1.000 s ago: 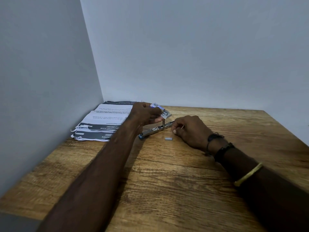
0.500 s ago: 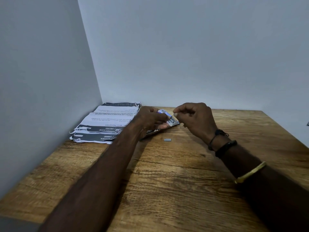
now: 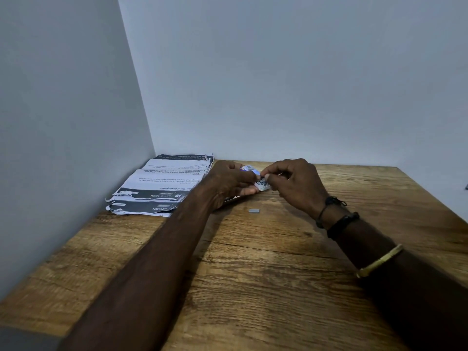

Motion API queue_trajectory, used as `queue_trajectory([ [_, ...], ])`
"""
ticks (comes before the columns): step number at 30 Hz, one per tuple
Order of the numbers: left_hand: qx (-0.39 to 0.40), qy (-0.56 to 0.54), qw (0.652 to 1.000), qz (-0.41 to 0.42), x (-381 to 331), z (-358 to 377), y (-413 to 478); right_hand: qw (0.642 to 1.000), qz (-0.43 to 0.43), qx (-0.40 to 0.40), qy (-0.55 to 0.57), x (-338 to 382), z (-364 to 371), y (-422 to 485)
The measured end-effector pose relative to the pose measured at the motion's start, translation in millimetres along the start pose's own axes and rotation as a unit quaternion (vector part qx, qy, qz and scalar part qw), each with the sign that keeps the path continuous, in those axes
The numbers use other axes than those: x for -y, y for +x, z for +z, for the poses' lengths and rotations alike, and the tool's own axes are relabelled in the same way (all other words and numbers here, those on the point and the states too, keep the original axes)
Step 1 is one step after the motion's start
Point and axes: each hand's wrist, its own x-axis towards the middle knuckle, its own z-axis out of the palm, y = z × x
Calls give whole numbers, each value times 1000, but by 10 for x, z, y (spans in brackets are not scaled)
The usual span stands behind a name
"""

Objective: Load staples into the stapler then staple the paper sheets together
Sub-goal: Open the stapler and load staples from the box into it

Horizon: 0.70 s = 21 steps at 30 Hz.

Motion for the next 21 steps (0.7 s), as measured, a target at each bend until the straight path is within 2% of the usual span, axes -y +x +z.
queue_trajectory([
  [12, -29, -41, 999, 5, -9, -88, 43, 998, -20, 22, 52, -20, 4, -22],
  [21, -3, -55, 998, 10, 4, -67, 41, 997, -28, -21, 73, -85, 17, -13],
])
